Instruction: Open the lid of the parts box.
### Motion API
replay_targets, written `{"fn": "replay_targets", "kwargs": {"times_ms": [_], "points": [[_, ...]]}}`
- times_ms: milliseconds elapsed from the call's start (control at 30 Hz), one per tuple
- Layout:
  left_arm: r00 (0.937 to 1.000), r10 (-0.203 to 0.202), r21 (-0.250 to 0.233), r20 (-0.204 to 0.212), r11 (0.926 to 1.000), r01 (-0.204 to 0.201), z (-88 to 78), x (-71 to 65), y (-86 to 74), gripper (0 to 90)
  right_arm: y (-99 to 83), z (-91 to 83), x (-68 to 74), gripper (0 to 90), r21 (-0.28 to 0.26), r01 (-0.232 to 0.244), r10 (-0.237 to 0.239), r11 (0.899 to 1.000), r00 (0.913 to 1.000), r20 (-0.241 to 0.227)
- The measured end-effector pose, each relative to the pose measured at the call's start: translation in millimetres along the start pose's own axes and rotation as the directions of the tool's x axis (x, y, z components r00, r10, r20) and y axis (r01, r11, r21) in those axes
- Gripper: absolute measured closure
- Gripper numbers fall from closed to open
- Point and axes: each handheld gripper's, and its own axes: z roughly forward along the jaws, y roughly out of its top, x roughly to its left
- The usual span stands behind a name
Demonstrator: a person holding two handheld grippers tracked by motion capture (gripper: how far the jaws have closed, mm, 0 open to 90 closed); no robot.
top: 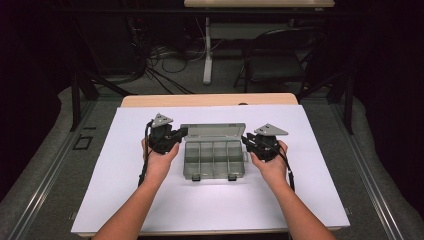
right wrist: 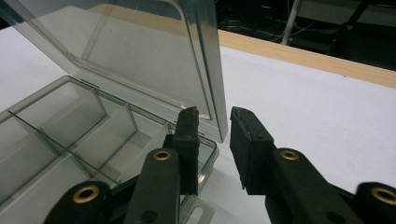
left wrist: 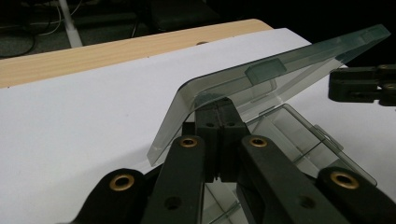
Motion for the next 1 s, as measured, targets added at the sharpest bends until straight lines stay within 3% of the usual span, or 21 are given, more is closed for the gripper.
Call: {"fn": "replay_targets", "kwargs": {"times_ms": [467, 733, 1000], "points": [[1.0000, 0.005, 0.005, 0.008, 1.0000, -0.005, 1.6, -1.6, -0.3, 89.9, -12.3, 33.3, -3.3, 72.6, 0.028, 0.019, -0.019, 0.999, 0.9998, -0.003], [1.0000, 0.005, 0.004, 0.008, 1.0000, -0.005, 1.2, -1.6, -0.3, 89.9, -13.8, 36.1, -4.7, 75.7, 0.016, 0.000, 0.000, 1.000, 1.0000, 0.000], [0.9999, 0.010, 0.003, 0.007, 1.0000, -0.010, 0.3, -1.6, -0.4, 88.1, -12.7, 34.5, -6.9, 83.0, 0.000, 0.017, -0.017, 1.000, 0.9998, 0.013]]}}
